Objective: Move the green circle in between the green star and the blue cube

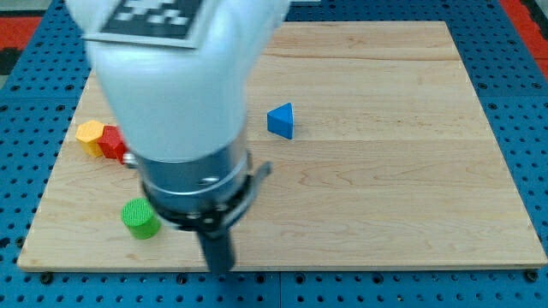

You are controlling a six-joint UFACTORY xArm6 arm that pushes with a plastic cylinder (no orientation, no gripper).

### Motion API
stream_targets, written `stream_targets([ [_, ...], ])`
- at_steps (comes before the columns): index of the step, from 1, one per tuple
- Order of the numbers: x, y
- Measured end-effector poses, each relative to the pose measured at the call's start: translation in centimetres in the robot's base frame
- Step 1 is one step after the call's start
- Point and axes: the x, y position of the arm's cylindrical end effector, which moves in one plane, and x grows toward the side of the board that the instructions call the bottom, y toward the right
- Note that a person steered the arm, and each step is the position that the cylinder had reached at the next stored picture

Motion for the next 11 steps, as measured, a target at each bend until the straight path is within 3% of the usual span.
stream_targets([
  [2,0.0,-12.6],
  [6,-1.4,-22.9],
  [10,-2.0,-22.1],
  [11,-2.5,-15.1],
])
